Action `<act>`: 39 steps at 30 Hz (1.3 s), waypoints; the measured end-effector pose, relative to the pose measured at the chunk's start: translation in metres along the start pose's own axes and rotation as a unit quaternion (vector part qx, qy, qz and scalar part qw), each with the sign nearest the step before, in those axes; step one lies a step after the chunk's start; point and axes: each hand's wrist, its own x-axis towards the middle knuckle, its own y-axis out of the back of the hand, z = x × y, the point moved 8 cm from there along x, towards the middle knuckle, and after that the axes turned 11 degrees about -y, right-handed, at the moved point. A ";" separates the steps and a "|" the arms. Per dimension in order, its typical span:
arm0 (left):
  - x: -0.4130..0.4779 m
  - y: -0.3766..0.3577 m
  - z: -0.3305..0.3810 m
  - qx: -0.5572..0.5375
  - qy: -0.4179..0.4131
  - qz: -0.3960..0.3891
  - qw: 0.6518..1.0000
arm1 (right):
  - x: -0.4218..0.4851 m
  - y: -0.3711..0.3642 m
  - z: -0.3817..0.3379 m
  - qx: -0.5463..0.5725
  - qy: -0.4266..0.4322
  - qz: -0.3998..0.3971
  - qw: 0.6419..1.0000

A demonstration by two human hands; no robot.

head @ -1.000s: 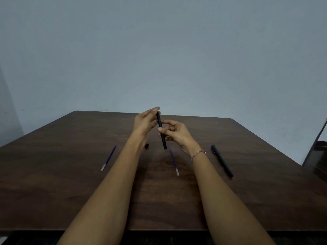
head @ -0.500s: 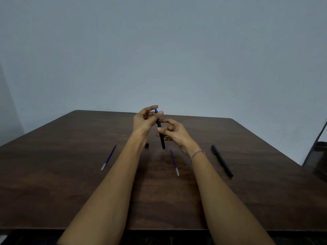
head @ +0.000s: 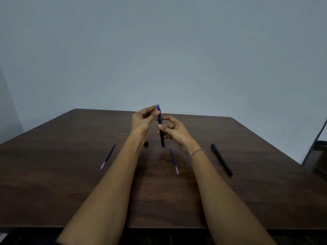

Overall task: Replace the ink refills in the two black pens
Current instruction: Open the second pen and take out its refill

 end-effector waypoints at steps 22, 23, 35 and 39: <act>-0.002 0.000 -0.010 -0.008 0.038 0.012 0.999 | -0.001 -0.006 -0.001 -0.013 0.005 -0.003 1.000; -0.002 -0.001 -0.012 -0.018 0.049 0.002 0.999 | -0.001 -0.005 -0.001 -0.011 0.005 -0.001 1.000; -0.001 0.005 -0.007 -0.050 0.024 0.016 0.998 | 0.000 -0.005 0.001 -0.030 0.001 -0.007 1.000; 0.002 0.006 -0.005 -0.031 0.009 0.029 0.999 | 0.000 -0.007 0.003 -0.056 -0.007 -0.013 0.998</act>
